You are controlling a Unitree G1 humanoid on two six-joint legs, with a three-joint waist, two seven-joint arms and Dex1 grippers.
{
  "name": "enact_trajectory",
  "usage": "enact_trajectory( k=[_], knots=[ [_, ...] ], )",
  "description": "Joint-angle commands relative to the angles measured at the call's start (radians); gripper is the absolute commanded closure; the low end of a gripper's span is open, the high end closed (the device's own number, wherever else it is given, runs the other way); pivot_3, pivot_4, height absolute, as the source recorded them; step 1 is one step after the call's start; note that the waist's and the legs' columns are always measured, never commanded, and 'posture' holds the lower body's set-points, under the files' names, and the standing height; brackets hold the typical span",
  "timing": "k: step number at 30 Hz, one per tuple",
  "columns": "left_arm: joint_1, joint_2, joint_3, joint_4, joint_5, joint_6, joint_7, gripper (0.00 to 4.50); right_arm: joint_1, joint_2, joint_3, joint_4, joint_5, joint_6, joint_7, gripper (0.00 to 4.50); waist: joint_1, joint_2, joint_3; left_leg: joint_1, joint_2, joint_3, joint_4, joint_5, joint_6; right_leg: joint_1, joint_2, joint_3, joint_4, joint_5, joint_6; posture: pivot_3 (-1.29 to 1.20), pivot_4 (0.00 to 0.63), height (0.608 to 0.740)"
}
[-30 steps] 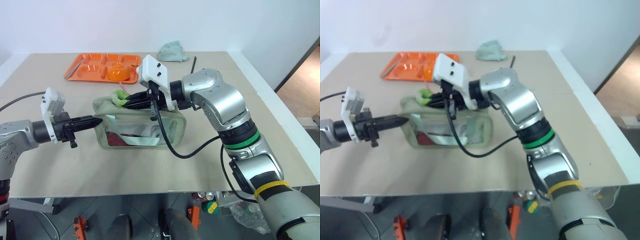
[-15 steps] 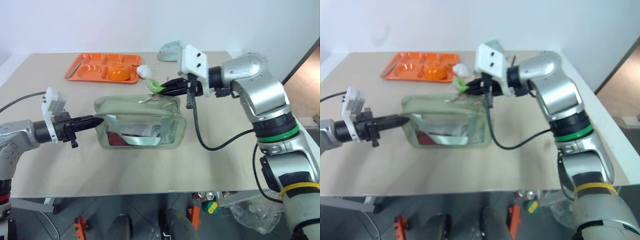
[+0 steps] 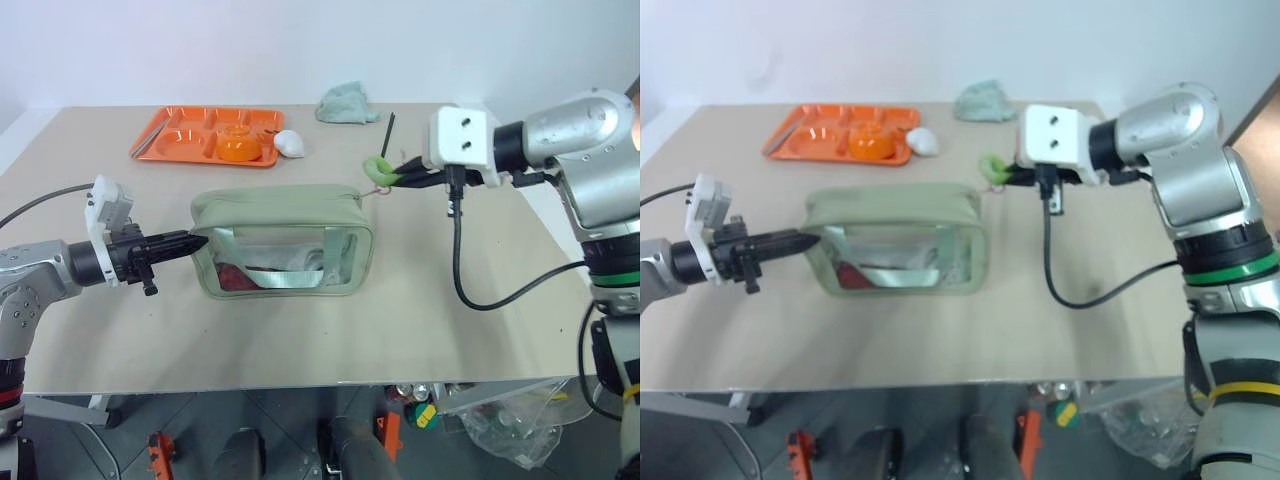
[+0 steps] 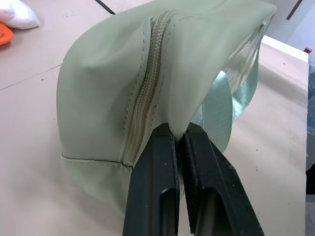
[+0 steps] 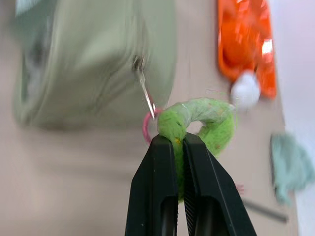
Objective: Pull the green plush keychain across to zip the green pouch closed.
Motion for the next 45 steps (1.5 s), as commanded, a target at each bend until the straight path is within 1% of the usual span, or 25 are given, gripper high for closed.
enact_trajectory(
  k=[1,4,8,11,15,21,25,28,29,30,31,32,33,34,36,38,40,41,45],
  knots=[
    [-0.01,0.002,0.009,-0.01,-0.003,-0.013,-0.003,4.5,0.044,-0.061,-0.028,0.024,-0.078,-0.045,-0.021,4.44,-0.001,0.0,0.0,0.0,0.0,0.0,0.0,0.0,0.0,0.0,0.0,0.0,0.0,0.0,0.0,0.0,0.15,0.74],
    [-0.017,0.001,0.005,-0.004,0.001,-0.015,-0.006,4.5,0.118,-0.047,-0.021,-0.024,-0.089,-0.037,-0.037,4.44,-0.001,0.0,0.0,0.0,0.0,0.001,0.0,0.0,0.0,0.0,0.0,0.001,0.0,0.0,0.0,0.0,0.15,0.74],
    [-0.028,-0.002,-0.003,0.001,0.003,-0.015,-0.006,4.5,0.229,0.016,0.003,-0.151,-0.073,0.024,-0.051,4.44,-0.001,0.0,0.0,0.001,0.0,0.001,0.0,0.0,0.0,0.0,0.0,0.001,0.0,0.0,0.001,0.0,0.15,0.74],
    [-0.03,-0.002,-0.005,0.002,0.004,-0.014,-0.008,4.5,0.276,0.066,0.017,-0.217,-0.067,0.066,-0.058,4.44,-0.001,0.0,0.0,0.002,0.001,0.001,0.0,0.0,0.0,0.001,0.001,0.001,0.001,0.0,0.001,0.0,0.15,0.74],
    [-0.028,0.003,-0.004,-0.002,0.002,-0.012,-0.009,4.5,0.291,0.128,0.04,-0.24,-0.078,0.084,-0.067,4.44,-0.001,0.0,0.0,0.002,0.001,0.001,0.001,0.0,-0.001,0.001,0.001,0.001,0.001,0.001,0.001,0.0,0.15,0.74],
    [-0.028,0.01,0.001,-0.005,-0.002,-0.004,-0.009,4.5,0.278,0.182,0.06,-0.237,-0.082,0.072,-0.051,4.44,-0.002,0.0,0.0,0.002,0.0,0.001,0.001,0.0,-0.001,0.001,0.0,0.001,0.001,0.001,0.001,0.0,0.15,0.74],
    [-0.024,0.011,0.005,-0.01,-0.01,0.002,-0.005,4.5,0.265,0.196,0.054,-0.224,-0.089,0.07,-0.048,4.44,-0.004,0.0,0.0,0.002,0.001,0.001,0.0,0.0,-0.001,0.001,0.001,0.001,0.001,0.001,0.001,0.0,0.15,0.74],
    [-0.014,0.011,0.021,-0.01,-0.022,0.019,0.006,4.5,0.244,0.175,0.018,-0.191,-0.069,0.101,-0.025,4.44,-0.004,0.0,0.0,0.002,0.001,0.001,0.001,0.0,-0.001,0.001,0.001,0.001,0.001,0.001,0.001,0.0,0.15,0.74],
    [-0.012,0.009,0.03,-0.008,-0.029,0.03,0.014,4.5,0.239,0.164,-0.003,-0.184,-0.046,0.121,-0.009,3.95,-0.004,0.0,0.0,0.002,0.001,0.001,0.001,0.0,-0.001,0.001,0.001,0.001,0.001,0.001,0.001,0.0,0.15,0.74],
    [-0.011,0.009,0.037,-0.005,-0.036,0.038,0.017,4.5,0.232,0.157,-0.025,-0.18,-0.017,0.151,0.008,3.79,-0.004,0.0,0.0,0.002,0.001,0.001,0.001,0.0,-0.001,0.001,0.001,0.001,0.001,0.001,0.001,0.0,0.15,0.74],
    [-0.008,0.008,0.043,-0.006,-0.04,0.041,0.019,4.5,0.228,0.151,-0.048,-0.181,0.016,0.178,0.025,3.54,-0.004,0.0,0.0,0.002,0.001,0.001,0.001,0.0,-0.001,0.001,0.001,0.001,0.001,0.001,0.001,0.0,0.15,0.74],
    [-0.006,0.007,0.052,-0.003,-0.046,0.047,0.027,4.13,0.223,0.144,-0.076,-0.179,0.052,0.204,0.038,3.2,-0.004,0.0,0.0,0.002,0.001,0.001,0.0,0.0,-0.001,0.001,0.001,0.001,0.001,0.001,0.001,0.0,0.15,0.74],
    [-0.004,0.008,0.06,0.001,-0.05,0.052,0.032,3.7,0.217,0.135,-0.105,-0.173,0.084,0.233,0.049,2.74,-0.004,0.0,0.0,0.002,0.001,0.001,0.0,0.0,-0.001,0.001,0.001,0.001,0.001,0.001,0.001,0.0,0.15,0.74],
    [0.0,0.01,0.066,0.0,-0.049,0.052,0.035,3.51,0.215,0.123,-0.127,-0.168,0.106,0.253,0.056,2.5,-0.004,0.0,0.0,0.001,0.001,0.001,0.0,0.0,-0.001,0.001,0.001,0.001,0.001,0.001,0.001,0.0,0.15,0.74],
    [0.008,0.017,0.083,0.0,-0.063,0.069,0.04,2.74,0.207,0.099,-0.181,-0.141,0.161,0.323,0.065,1.74,-0.004,0.0,0.0,0.001,0.001,0.001,0.0,0.0,0.0,0.001,0.001,0.001,0.001,0.001,0.001,0.0,0.15,0.74],
    [0.011,0.02,0.096,-0.001,-0.074,0.079,0.042,2.13,0.205,0.082,-0.204,-0.13,0.194,0.367,0.074,1.09,-0.004,0.0,0.0,0.001,0.001,0.001,0.0,0.0,0.0,0.001,0.001,0.001,0.001,0.001,0.001,0.0,0.15,0.74],
    [0.014,0.02,0.145,-0.002,-0.093,0.086,0.06,1.35,0.22,0.045,-0.245,-0.121,0.238,0.418,0.093,0.32,-0.004,0.0,0.0,0.002,0.001,0.001,0.0,0.0,0.0,0.001,0.001,0.001,0.001,0.0,0.001,0.0,0.15,0.74],
    [0.015,0.021,0.179,-0.003,-0.117,0.099,0.068,1.11,0.233,0.028,-0.271,-0.122,0.264,0.433,0.103,0.07,-0.004,0.0,0.0,0.002,0.001,0.001,0.0,0.0,0.0,0.001,0.001,0.001,0.001,0.001,0.001,0.0,0.15,0.74],
    [0.079,0.031,0.307,-0.049,-0.185,0.132,0.089,1.11,0.289,-0.007,-0.364,-0.147,0.36,0.523,0.089,0.07,-0.007,0.0,0.0,0.002,0.001,0.001,0.0,0.0,0.0,0.001,0.001,0.001,0.001,0.0,0.0,0.0,0.15,0.74]
  ],
)
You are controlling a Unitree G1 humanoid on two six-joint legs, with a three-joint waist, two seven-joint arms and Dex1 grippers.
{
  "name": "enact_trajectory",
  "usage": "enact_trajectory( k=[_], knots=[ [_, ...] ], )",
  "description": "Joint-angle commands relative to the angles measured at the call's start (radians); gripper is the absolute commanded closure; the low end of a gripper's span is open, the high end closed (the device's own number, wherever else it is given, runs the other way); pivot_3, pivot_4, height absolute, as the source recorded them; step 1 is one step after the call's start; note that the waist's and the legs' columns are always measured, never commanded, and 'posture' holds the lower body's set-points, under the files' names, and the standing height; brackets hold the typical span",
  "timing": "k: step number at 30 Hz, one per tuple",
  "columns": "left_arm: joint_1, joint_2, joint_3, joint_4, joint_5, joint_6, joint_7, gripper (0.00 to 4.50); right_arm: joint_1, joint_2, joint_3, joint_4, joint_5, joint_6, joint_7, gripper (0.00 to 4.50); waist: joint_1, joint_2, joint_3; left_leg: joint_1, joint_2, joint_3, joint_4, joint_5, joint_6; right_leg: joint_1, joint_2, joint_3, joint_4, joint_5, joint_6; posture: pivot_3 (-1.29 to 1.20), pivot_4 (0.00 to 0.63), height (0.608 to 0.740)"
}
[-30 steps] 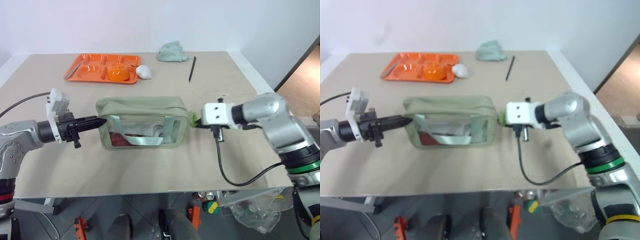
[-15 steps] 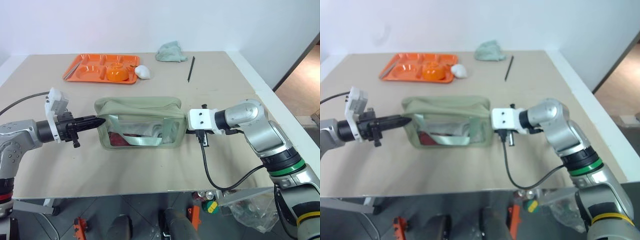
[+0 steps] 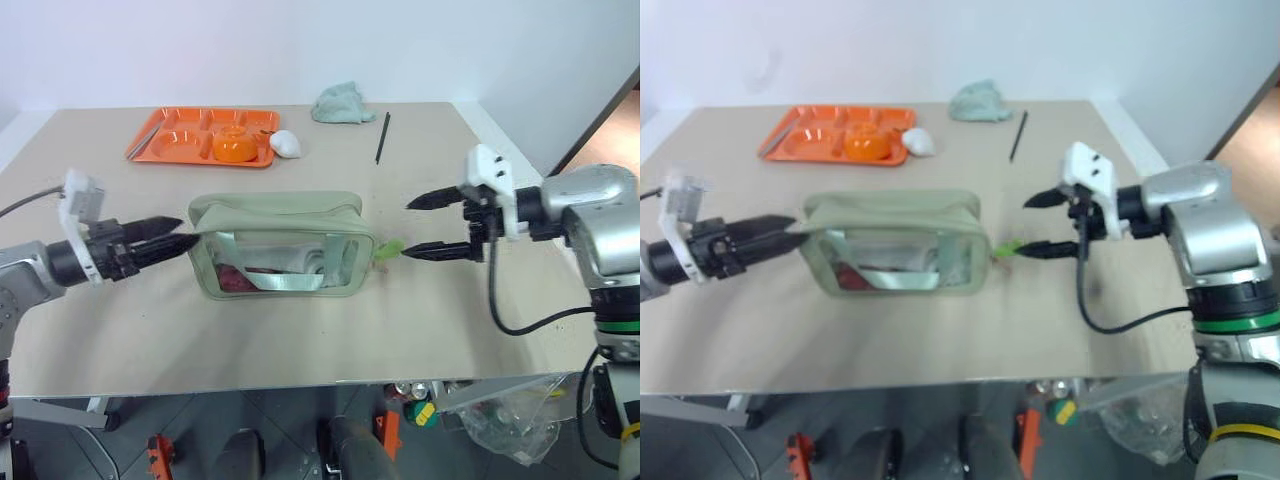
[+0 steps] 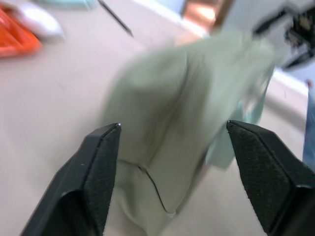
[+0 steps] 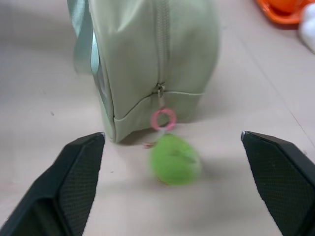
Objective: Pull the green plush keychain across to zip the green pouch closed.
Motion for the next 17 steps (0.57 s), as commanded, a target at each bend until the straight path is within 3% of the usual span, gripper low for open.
enact_trajectory(
  k=[1,7,17],
  knots=[
    [0.069,0.02,0.15,-0.059,-0.072,0.026,0.024,1.11,0.053,-0.033,-0.112,-0.048,0.095,0.086,-0.026,0.07,-0.001,0.0,0.0,0.0,0.0,0.001,0.0,0.0,0.0,0.0,0.0,0.0,0.0,0.0,0.0,0.0,0.15,0.74],
    [0.189,-0.006,0.275,-0.054,-0.124,0.041,0.078,1.11,0.207,-0.038,-0.196,-0.16,0.171,0.162,-0.108,0.07,0.001,0.0,0.0,0.001,0.001,0.001,0.0,0.0,0.001,0.0,0.0,0.0,0.0,0.0,-0.001,0.0,0.15,0.74],
    [0.188,-0.047,0.196,-0.059,-0.097,-0.009,0.138,1.11,0.159,-0.025,-0.159,-0.164,0.205,0.181,-0.185,0.07,0.001,-0.001,0.0,0.002,0.0,0.005,0.002,0.001,-0.001,0.001,-0.001,0.003,0.0,-0.002,-0.003,0.0,0.15,0.74]
  ],
)
